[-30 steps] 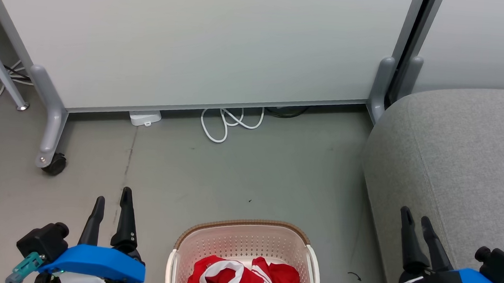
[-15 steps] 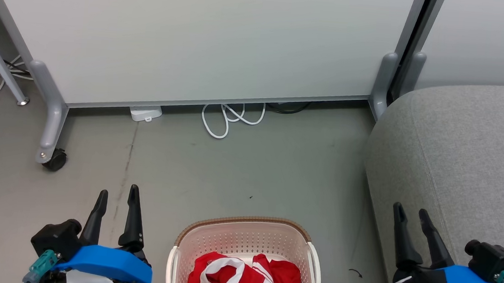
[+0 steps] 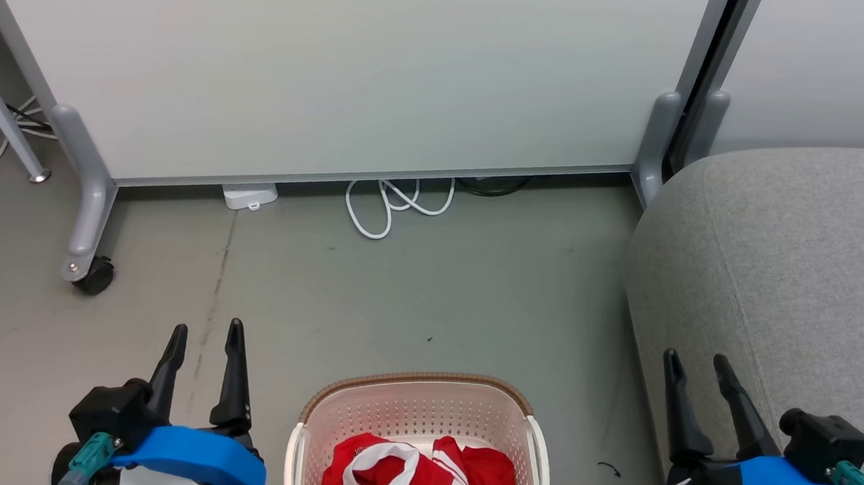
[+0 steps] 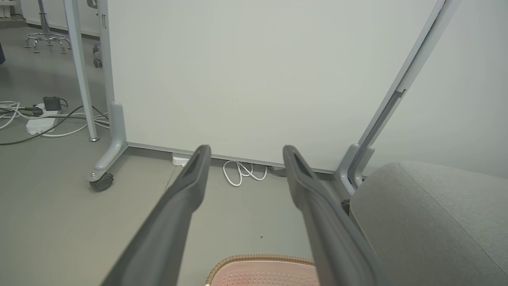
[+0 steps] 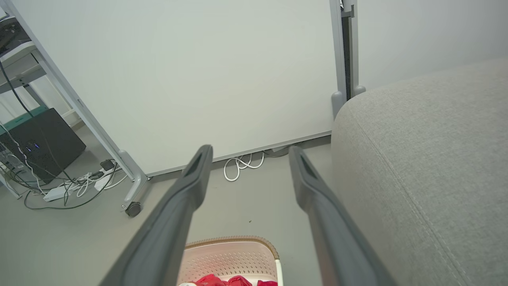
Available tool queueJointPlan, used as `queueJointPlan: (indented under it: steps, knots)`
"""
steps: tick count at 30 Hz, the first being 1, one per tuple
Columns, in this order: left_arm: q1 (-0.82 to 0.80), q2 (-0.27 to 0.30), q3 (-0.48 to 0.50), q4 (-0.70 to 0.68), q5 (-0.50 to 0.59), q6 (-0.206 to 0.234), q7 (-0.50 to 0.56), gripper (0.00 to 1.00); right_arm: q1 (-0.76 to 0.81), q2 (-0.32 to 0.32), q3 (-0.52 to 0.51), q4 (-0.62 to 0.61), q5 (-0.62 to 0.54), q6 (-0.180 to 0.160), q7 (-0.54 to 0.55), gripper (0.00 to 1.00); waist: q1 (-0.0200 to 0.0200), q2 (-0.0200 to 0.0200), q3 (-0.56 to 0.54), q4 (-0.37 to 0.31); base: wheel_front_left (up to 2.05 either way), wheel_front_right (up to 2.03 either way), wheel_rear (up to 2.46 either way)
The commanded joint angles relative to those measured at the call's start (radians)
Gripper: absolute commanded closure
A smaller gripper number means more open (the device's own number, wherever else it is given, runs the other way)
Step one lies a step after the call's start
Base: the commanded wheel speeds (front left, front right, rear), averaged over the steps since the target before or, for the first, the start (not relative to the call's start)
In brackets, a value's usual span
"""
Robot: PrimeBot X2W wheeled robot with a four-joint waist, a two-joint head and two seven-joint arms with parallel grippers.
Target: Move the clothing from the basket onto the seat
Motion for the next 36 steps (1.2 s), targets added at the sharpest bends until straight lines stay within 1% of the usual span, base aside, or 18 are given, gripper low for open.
queueJointPlan:
  steps: [1,4,12,36]
  knots:
    - [-0.018,0.000,0.001,-0.002,0.016,0.001,-0.009,0.00,-0.021,-0.006,0.001,-0.004,-0.021,0.002,-0.009,0.00,0.0000,0.0000,0.000,0.000,0.00,0.00,0.00]
    - [-0.017,-0.004,0.005,0.005,0.023,-0.008,-0.015,0.00,-0.021,-0.007,0.001,-0.003,-0.047,0.002,-0.012,0.00,0.0000,0.0000,-0.002,0.000,0.00,0.00,0.00]
    - [-0.014,-0.011,0.010,0.015,0.067,-0.012,-0.032,0.00,-0.016,-0.007,0.000,-0.001,-0.109,0.002,-0.020,0.00,0.0000,0.0000,-0.002,0.001,0.00,0.00,0.00]
    - [-0.016,-0.019,0.002,0.039,0.240,-0.005,-0.077,0.00,-0.016,-0.008,0.007,-0.007,-0.282,0.003,-0.055,0.00,0.0000,0.0000,0.009,0.002,0.00,0.00,0.00]
